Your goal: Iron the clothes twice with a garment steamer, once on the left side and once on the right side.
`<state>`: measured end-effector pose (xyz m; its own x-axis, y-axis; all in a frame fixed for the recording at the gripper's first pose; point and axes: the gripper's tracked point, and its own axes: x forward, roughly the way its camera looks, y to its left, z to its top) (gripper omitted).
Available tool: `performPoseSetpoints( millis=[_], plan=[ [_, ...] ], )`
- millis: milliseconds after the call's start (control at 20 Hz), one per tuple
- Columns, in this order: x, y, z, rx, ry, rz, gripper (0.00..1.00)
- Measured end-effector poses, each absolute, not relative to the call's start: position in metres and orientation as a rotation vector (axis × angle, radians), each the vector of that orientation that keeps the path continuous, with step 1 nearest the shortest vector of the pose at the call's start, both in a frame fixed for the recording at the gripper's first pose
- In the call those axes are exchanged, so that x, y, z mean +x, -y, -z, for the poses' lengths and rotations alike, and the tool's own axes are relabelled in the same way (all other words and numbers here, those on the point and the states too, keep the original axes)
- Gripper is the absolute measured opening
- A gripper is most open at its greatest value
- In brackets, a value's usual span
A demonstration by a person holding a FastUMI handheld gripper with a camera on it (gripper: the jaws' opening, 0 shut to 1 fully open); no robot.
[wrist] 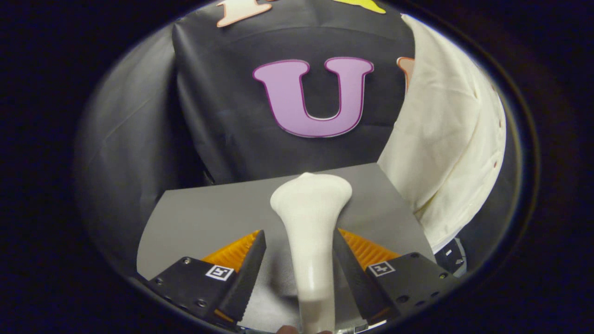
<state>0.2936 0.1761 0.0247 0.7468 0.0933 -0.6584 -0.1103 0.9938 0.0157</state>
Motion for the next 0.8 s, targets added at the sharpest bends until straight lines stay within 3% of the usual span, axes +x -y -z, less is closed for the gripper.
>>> performPoseSetpoints(
  millis=[150,350,550,800],
  plan=[
    [0.292,-0.180,-0.023,-0.054,-0.771,-0.075,0.85],
    [0.290,-0.181,-0.029,-0.127,-0.787,-0.076,0.55],
    [0.289,-0.169,-0.035,-0.130,-0.717,0.001,0.48],
    [0.286,-0.174,-0.059,-0.076,-0.573,-0.037,0.41]
  ],
)
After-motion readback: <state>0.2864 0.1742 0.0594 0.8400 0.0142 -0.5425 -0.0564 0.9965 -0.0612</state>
